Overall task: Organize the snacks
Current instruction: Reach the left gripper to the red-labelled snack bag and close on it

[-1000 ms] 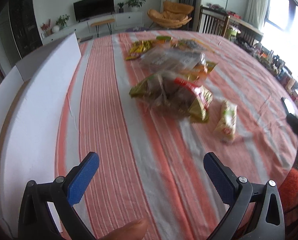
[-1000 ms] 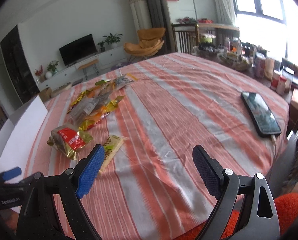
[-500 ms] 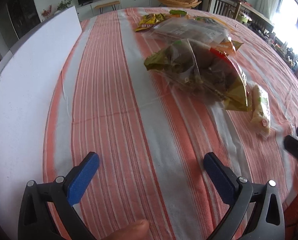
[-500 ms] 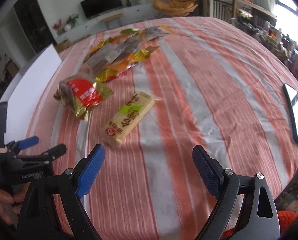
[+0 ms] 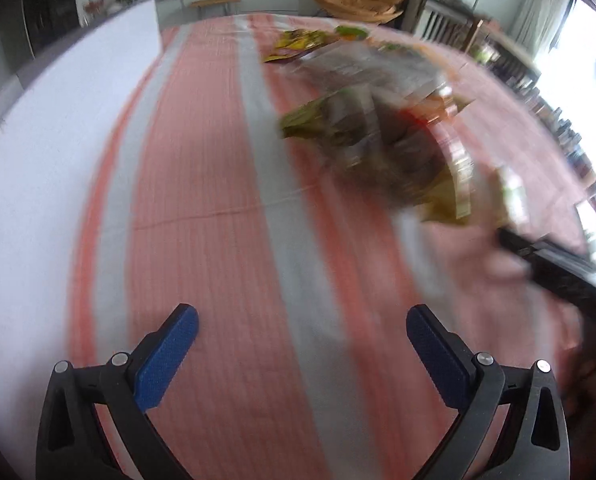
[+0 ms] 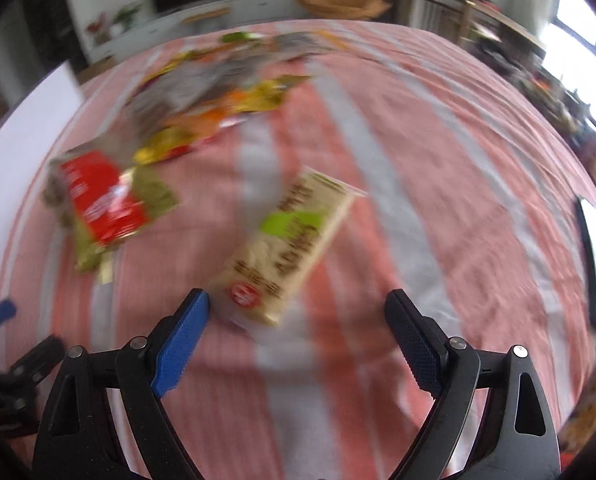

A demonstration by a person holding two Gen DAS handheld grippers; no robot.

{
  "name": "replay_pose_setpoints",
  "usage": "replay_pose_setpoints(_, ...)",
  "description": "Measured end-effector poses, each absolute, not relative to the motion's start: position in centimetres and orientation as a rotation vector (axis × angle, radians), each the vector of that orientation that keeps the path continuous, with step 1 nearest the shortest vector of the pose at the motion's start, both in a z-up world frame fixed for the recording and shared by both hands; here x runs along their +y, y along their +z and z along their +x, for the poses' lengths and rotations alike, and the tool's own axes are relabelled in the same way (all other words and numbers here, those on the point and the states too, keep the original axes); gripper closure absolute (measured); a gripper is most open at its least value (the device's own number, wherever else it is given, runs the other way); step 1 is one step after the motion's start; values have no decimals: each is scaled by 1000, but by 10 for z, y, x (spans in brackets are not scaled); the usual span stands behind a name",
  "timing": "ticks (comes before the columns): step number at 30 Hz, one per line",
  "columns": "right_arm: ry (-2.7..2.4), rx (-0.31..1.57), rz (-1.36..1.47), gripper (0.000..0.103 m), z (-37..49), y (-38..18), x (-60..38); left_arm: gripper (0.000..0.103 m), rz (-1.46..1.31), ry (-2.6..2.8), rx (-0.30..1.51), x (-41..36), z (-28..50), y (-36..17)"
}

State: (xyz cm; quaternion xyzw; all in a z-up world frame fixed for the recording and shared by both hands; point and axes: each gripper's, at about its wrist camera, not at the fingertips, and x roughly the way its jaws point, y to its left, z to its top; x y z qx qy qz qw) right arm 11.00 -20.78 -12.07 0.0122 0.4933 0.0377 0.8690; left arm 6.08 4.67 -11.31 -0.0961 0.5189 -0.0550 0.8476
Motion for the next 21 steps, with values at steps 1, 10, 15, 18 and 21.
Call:
replay_pose_setpoints(1, 75, 1026, 57, 12, 109, -119, -214, 1, -247, -160, 1098, 44, 63, -109)
replay_pose_setpoints(10, 73, 1025, -2, 11, 110, -121, -204, 0, -439, -209, 1119, 16, 164, -99)
replay_pose_setpoints(15, 73, 1023, 11, 11, 110, -121, -205, 1, -230, -147, 1132, 13, 210, -109)
replay_pose_setpoints(18, 71, 1021, 22, 11, 111, -121, -205, 0, -131, -126, 1122, 20, 210, -106)
replay_pose_setpoints(21, 71, 1018, 35, 11, 111, -121, -205, 4, -25, -109, 1116, 28, 194, -101)
